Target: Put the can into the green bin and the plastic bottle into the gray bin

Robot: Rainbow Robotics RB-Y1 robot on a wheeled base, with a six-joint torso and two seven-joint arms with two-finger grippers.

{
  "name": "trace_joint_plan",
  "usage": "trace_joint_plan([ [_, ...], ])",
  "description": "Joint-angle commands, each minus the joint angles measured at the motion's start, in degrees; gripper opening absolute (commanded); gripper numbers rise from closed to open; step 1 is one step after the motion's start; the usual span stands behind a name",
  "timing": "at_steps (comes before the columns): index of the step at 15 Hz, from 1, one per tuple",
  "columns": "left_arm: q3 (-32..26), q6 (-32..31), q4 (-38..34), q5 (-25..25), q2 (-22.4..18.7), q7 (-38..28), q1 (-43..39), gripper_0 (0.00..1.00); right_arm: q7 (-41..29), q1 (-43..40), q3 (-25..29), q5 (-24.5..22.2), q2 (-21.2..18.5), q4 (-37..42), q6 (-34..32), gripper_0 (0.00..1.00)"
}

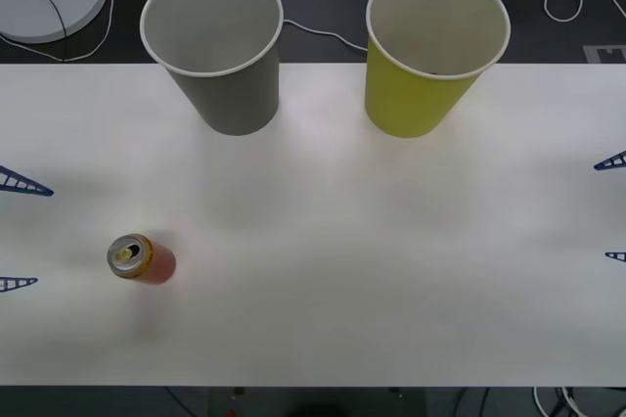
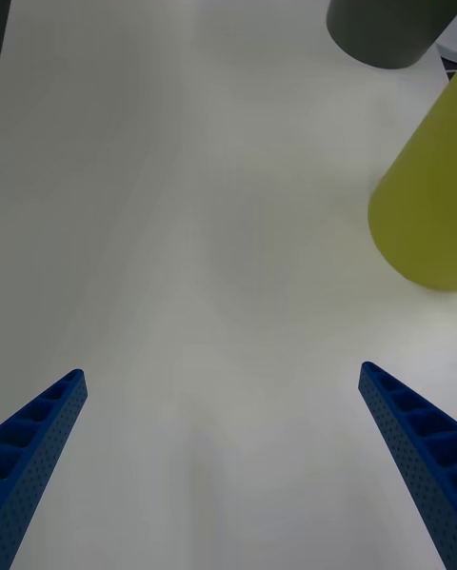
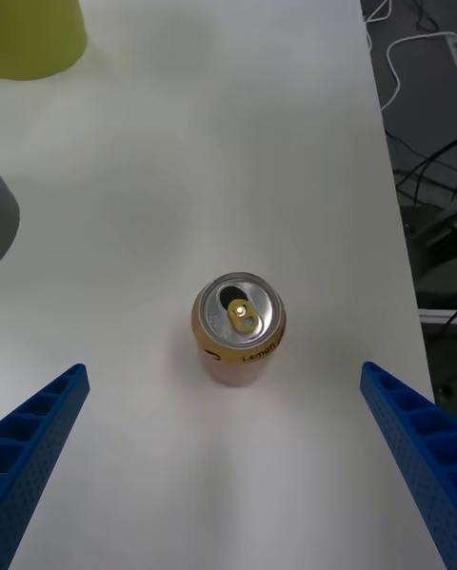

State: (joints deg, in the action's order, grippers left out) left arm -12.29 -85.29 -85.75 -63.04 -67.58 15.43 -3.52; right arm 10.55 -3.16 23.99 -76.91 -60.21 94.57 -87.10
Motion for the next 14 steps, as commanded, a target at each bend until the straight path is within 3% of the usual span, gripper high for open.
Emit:
trace_joint_plan([
  [1,3.4,1.0,4.7,3.4,0.0,5.1,-0.1,1.0,0.0,0.0,0.0,0.0,0.0,0.0,0.0,1.0],
  [9,15.8,2.9,18.1,15.8,0.1,18.1,1.3,1.0,0.0,0.0,0.0,0.0,0.0,0.0,0.0,1.0],
  [14,23.8,3.0,26.8,22.8,2.4,20.4,4.6,1.0,0.0,0.0,0.0,0.0,0.0,0.0,0.0,1.0],
])
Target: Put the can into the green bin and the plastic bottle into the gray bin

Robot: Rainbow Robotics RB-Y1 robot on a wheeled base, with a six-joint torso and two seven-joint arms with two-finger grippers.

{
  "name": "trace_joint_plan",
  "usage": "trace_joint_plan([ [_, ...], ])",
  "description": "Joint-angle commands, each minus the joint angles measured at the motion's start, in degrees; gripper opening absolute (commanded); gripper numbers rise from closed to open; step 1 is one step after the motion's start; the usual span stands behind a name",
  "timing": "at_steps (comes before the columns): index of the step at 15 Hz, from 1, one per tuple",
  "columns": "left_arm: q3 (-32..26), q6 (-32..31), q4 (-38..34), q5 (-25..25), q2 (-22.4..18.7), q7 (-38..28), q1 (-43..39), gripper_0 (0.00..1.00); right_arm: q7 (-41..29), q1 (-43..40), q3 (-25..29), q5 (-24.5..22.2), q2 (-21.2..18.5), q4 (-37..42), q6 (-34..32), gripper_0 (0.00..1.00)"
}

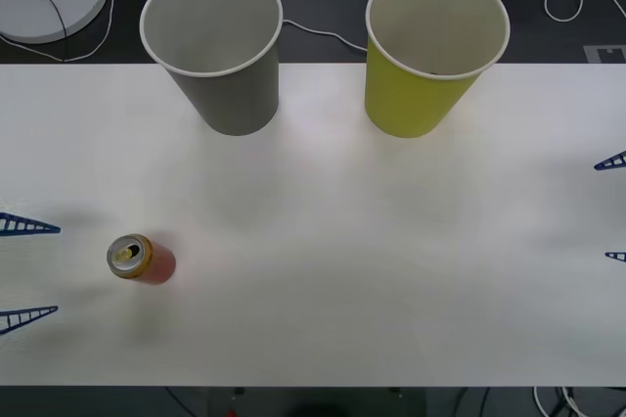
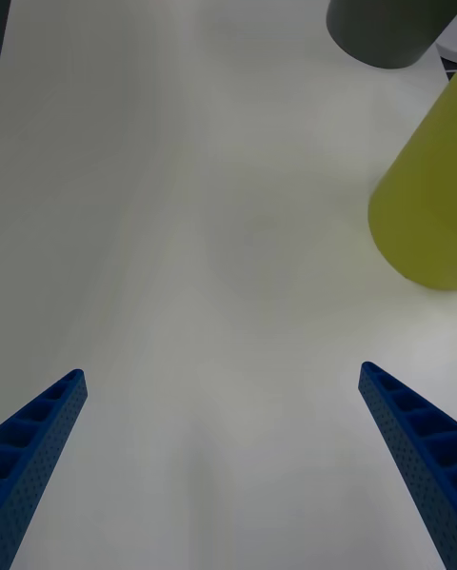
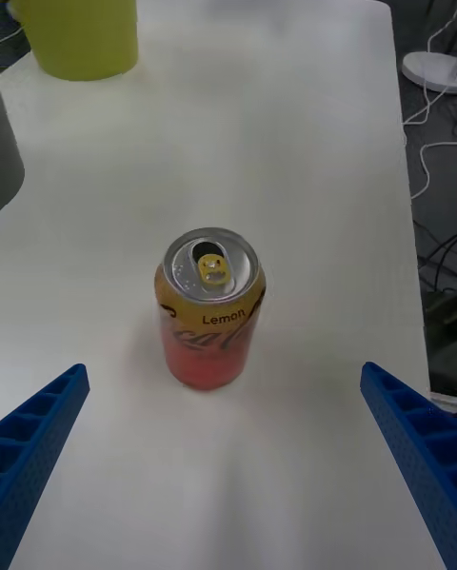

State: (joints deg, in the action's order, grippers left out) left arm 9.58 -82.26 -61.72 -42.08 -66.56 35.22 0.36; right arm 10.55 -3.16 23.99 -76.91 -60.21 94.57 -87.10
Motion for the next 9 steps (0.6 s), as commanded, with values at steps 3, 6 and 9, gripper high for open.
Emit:
trace_joint_plan([
  [3,2.6,0.3,5.9,3.4,4.2,1.7,0.8,1.0,0.0,0.0,0.0,0.0,0.0,0.0,0.0,1.0],
  [6,2.7,1.6,7.7,3.9,6.9,3.0,0.8,1.0,0.0,0.0,0.0,0.0,0.0,0.0,0.0,1.0],
  [9,2.8,2.9,9.0,4.3,9.3,6.5,0.8,1.0,0.0,0.0,0.0,0.0,0.0,0.0,0.0,1.0],
])
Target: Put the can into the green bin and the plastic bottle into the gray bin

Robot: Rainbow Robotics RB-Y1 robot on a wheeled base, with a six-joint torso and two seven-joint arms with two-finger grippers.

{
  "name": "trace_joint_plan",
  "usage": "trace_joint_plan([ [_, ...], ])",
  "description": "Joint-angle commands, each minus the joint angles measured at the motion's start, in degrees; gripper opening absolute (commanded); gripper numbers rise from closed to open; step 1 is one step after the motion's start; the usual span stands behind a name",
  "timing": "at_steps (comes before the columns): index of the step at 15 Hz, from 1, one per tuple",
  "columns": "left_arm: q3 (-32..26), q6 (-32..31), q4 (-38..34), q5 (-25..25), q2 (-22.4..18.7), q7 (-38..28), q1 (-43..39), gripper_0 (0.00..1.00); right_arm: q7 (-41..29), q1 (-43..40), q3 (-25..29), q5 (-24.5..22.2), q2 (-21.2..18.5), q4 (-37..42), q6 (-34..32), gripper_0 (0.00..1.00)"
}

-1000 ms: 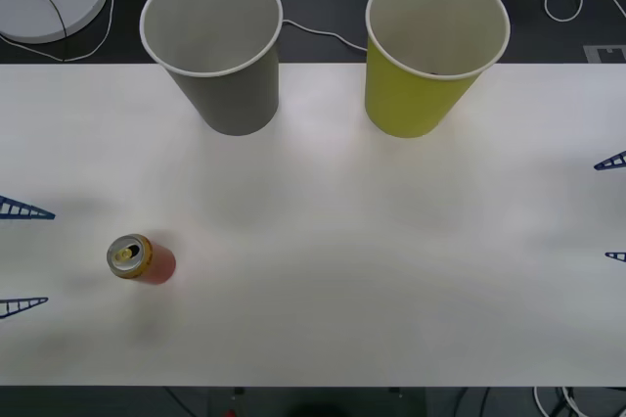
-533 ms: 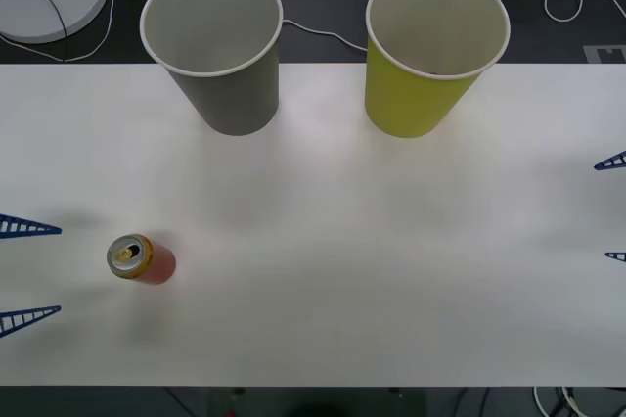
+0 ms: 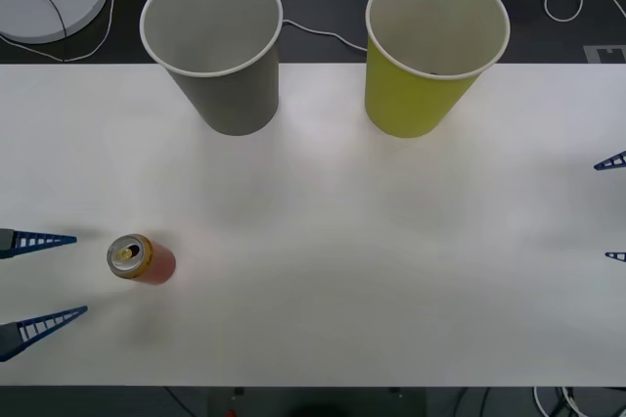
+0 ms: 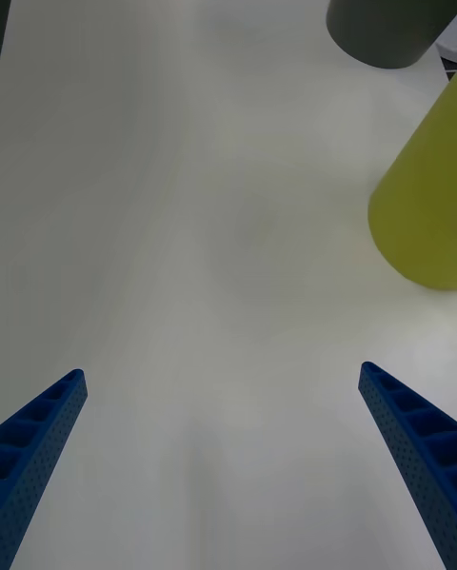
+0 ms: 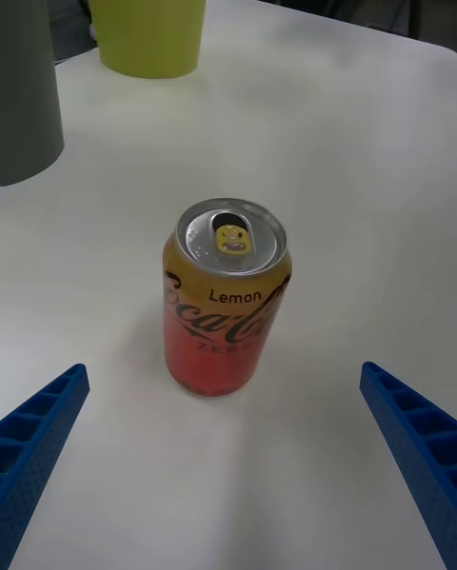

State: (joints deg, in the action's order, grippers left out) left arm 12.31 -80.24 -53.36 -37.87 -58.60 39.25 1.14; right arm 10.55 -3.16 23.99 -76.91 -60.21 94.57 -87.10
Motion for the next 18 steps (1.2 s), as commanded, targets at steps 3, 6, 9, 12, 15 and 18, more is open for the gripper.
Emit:
trace_joint_plan([
  [3,0.2,2.5,1.3,0.1,3.8,4.7,-0.1,1.0,0.0,0.0,0.0,0.0,0.0,0.0,0.0,1.0],
  [6,0.3,2.8,1.9,0.1,6.0,6.2,-0.1,1.0,0.0,0.0,0.0,0.0,0.0,0.0,0.0,1.0],
  [9,0.3,4.2,2.0,-0.2,7.7,7.5,0.1,1.0,0.0,0.0,0.0,0.0,0.0,0.0,0.0,1.0],
  [12,0.3,5.5,2.0,-0.3,9.7,8.1,0.6,1.0,0.0,0.0,0.0,0.0,0.0,0.0,0.0,1.0],
  [15,0.3,7.0,2.1,-0.5,11.8,8.2,1.8,1.0,0.0,0.0,0.0,0.0,0.0,0.0,0.0,1.0],
  [18,0.3,7.9,2.1,-1.3,13.6,8.3,2.6,1.0,0.0,0.0,0.0,0.0,0.0,0.0,0.0,1.0],
])
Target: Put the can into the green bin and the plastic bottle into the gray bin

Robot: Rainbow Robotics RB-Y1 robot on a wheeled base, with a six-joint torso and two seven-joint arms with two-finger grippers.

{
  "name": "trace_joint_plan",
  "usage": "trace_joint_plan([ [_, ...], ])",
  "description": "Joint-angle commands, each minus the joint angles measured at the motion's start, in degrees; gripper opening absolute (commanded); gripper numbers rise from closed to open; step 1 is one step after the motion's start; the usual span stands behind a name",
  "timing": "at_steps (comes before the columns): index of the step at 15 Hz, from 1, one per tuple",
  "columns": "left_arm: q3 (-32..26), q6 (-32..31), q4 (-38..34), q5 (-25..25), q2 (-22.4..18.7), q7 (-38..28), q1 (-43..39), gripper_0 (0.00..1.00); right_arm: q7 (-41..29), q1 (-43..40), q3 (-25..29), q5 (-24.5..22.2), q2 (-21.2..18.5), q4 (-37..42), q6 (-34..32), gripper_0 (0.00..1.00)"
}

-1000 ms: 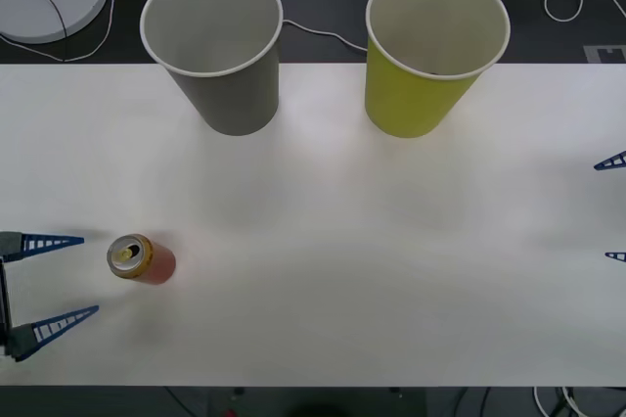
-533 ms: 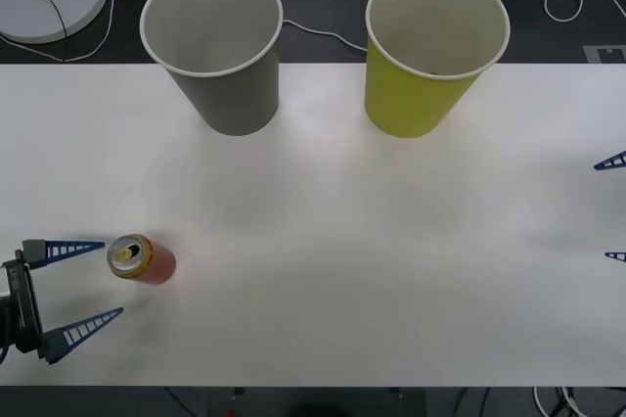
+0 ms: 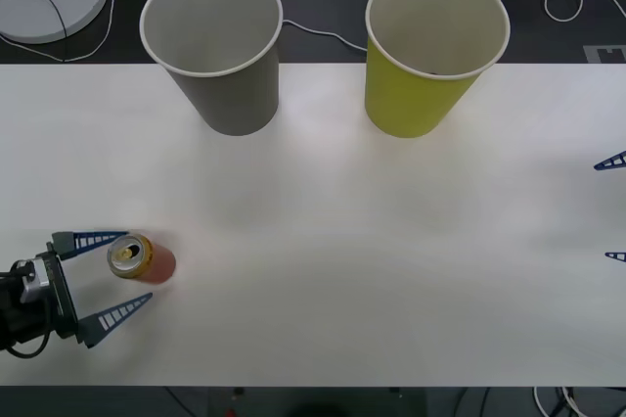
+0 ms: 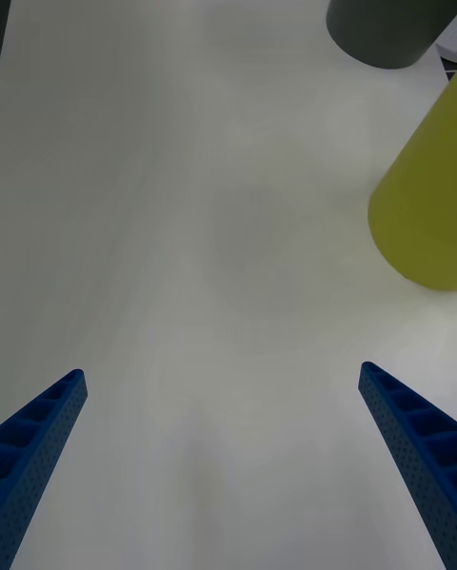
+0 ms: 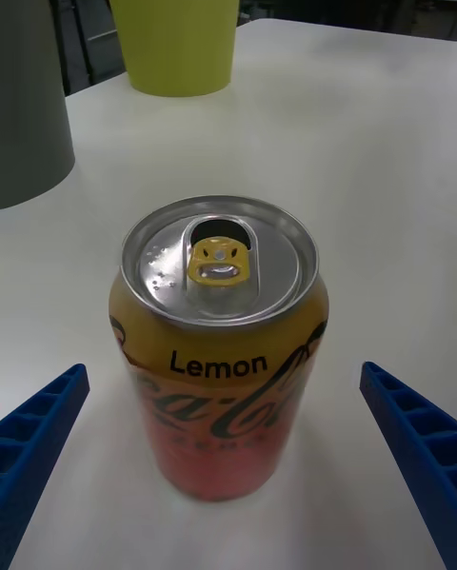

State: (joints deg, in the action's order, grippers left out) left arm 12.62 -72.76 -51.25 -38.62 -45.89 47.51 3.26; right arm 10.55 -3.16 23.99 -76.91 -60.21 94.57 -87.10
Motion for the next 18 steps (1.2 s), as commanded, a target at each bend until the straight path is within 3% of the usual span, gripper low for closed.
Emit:
trace_joint_plan([
  [1,-0.1,0.7,0.0,-0.7,1.5,-0.1,0.9,1.0,0.0,0.0,0.0,0.0,0.0,0.0,0.0,1.0],
  [10,-0.1,2.3,0.0,-2.0,4.3,-0.3,2.3,1.0,0.0,0.0,0.0,0.0,0.0,0.0,0.0,1.0],
  [11,-0.1,2.3,0.0,-2.0,4.3,-0.3,2.3,0.42,0.0,0.0,0.0,0.0,0.0,0.0,0.0,1.0],
  [12,-0.1,2.3,0.0,-2.0,4.3,-0.1,2.3,0.06,0.0,0.0,0.0,0.0,0.0,0.0,0.0,1.0],
  [13,-0.1,2.3,-0.1,-2.1,4.3,-0.1,2.3,0.01,0.0,0.0,0.0,0.0,0.0,0.0,0.0,1.0],
  [18,0.0,2.3,0.0,-2.1,4.3,-0.4,2.5,0.0,0.0,0.0,0.0,0.0,0.0,0.0,0.0,1.0],
])
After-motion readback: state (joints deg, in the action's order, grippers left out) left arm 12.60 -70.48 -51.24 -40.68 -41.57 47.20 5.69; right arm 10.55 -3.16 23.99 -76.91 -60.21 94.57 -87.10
